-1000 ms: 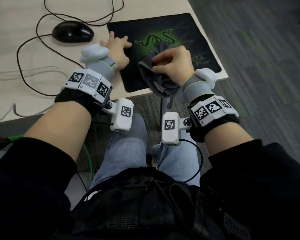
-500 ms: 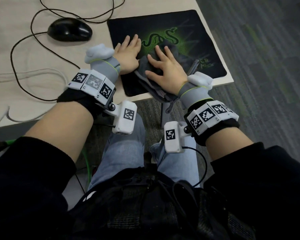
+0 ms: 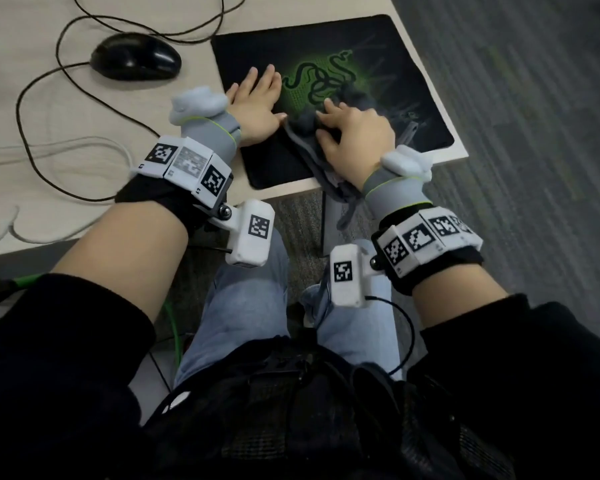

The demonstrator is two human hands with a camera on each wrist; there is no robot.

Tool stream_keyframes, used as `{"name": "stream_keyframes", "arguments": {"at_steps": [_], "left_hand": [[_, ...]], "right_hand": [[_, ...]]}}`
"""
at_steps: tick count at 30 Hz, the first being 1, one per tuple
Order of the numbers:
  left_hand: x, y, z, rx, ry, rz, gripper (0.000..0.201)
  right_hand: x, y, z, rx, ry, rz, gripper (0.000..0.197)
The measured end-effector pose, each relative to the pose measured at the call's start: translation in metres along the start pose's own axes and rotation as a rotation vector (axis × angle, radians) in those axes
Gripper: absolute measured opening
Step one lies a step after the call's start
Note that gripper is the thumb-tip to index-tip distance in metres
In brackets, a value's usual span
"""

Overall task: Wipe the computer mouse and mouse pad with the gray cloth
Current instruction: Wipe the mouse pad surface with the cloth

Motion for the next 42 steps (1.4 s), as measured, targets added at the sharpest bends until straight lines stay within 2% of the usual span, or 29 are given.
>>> {"name": "stream_keyframes", "arguments": {"at_steps": [2,7,11,16,23,27,29,31,33,36,39,42], "left_hand": [[-0.001,-0.001,-0.001,0.0,-0.013,0.0,0.061],[-0.002,0.002,0.0,-0.008,-0.001,-0.02,0.063],[-0.002,0.002,0.0,-0.007,-0.01,-0.03,0.062],[-0.004,0.002,0.001,-0.007,-0.026,-0.049,0.062],[-0.006,0.007,0.007,-0.008,0.019,-0.081,0.068],[0.0,-0.002,0.022,-0.121,-0.024,-0.056,0.08],[0.006,-0.011,0.03,-0.215,-0.062,-0.085,0.081],[0.015,-0.023,0.036,-0.244,-0.056,-0.127,0.074],[0.024,-0.033,0.039,-0.203,-0.039,-0.127,0.067],[0.039,-0.037,0.038,-0.112,0.0,-0.066,0.062],[0.049,-0.032,0.027,0.0,0.023,-0.03,0.067],[0.054,-0.029,0.026,0.02,0.038,-0.032,0.068]], "right_hand": [[-0.007,-0.003,-0.001,0.11,-0.048,-0.06,0.04],[0.01,-0.016,0.019,0.276,-0.051,-0.165,0.039],[0.011,-0.016,0.024,0.26,-0.039,-0.192,0.037],[-0.022,-0.009,0.014,0.209,-0.076,-0.218,0.038],[-0.026,-0.001,0.025,0.247,-0.097,-0.226,0.032],[-0.016,-0.003,0.036,0.306,-0.184,-0.234,0.026],[-0.01,-0.003,0.041,0.27,-0.218,-0.182,0.025],[-0.003,0.001,0.036,0.183,-0.152,-0.08,0.03],[0.002,0.001,0.023,0.12,-0.01,-0.023,0.039],[0.012,-0.003,0.012,0.095,0.098,-0.024,0.045],[0.019,-0.003,0.001,0.059,0.193,-0.028,0.055],[0.031,-0.009,-0.003,0.056,0.219,-0.061,0.057]]}}
Point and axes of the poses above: each hand's wrist, its own x-axis towards the middle knuckle, its own z-axis out of the back of the hand, y = z × x, the point moved 4 cm from there along x, towards the middle knuckle, and after that the axes turned 9 degrees about y, right-handed, at the moved point
